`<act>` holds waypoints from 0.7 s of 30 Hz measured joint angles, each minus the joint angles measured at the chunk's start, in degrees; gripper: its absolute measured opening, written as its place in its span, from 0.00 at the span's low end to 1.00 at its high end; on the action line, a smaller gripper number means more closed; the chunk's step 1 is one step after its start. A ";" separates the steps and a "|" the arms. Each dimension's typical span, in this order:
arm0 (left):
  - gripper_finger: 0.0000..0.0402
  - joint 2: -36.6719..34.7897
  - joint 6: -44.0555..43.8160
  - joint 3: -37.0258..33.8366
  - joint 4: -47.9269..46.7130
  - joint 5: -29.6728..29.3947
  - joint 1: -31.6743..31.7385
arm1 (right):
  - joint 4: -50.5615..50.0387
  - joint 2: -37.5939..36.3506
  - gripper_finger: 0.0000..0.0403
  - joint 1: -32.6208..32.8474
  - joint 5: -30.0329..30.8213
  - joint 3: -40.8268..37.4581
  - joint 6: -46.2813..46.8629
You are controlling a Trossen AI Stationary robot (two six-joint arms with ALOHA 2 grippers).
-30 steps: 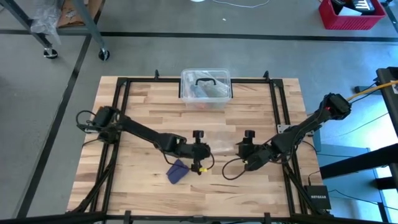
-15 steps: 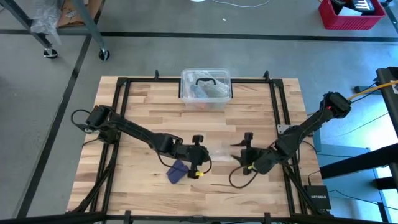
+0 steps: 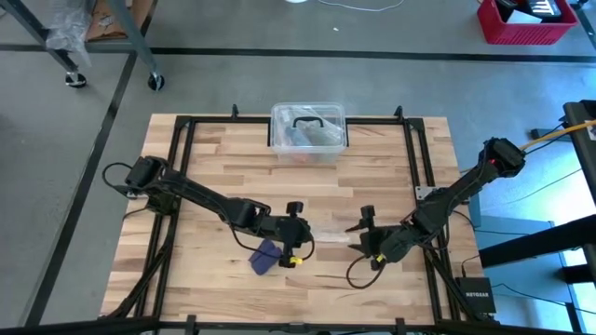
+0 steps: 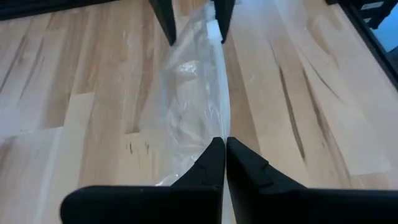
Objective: Roll bandage
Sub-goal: Open the transparent zip bag
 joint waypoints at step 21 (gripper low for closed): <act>0.00 -0.10 -0.26 0.04 0.58 0.00 -0.28 | 6.68 0.00 0.53 -0.57 6.07 0.00 -1.62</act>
